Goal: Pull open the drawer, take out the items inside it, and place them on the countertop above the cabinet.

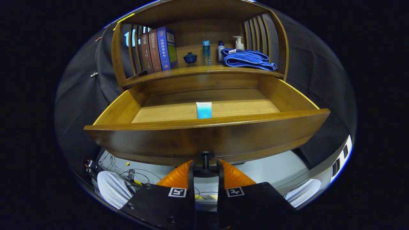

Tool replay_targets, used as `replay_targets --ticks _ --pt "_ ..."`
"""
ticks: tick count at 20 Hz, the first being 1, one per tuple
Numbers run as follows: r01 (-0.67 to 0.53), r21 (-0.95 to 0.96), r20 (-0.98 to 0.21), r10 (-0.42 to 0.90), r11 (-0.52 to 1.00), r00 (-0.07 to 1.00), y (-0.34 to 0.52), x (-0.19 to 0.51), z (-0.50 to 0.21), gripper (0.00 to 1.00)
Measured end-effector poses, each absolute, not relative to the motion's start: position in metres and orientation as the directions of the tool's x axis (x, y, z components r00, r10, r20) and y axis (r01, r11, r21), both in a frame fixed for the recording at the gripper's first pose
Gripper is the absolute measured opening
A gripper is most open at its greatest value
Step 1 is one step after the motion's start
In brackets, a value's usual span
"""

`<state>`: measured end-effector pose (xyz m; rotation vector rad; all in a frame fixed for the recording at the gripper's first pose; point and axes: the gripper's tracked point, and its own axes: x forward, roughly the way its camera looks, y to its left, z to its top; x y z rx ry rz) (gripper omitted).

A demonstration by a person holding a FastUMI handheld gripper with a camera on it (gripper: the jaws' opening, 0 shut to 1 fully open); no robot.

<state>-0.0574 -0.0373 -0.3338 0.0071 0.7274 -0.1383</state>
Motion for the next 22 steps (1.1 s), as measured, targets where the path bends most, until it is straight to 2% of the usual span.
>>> replay_targets --ticks 10,12,13,17,19,22 --pt "0.146 -0.025 -0.67 -0.124 0.989 0.732 -0.038 -0.059 -0.338 0.31" --pt "0.156 0.008 -0.677 -0.11 0.988 0.728 -0.035 -0.065 -0.333 0.45" --pt "0.159 0.016 -0.673 -0.107 0.987 0.732 -0.033 -0.067 -0.325 0.49" --pt "0.17 0.037 -0.65 -0.105 0.985 0.753 -0.029 -0.07 -0.29 1.0" --pt "0.176 0.039 -0.636 -0.111 0.984 0.764 -0.029 -0.063 -0.256 0.99" --pt "0.127 0.084 -0.621 -0.048 0.988 0.782 -0.018 -0.027 -0.232 0.99"
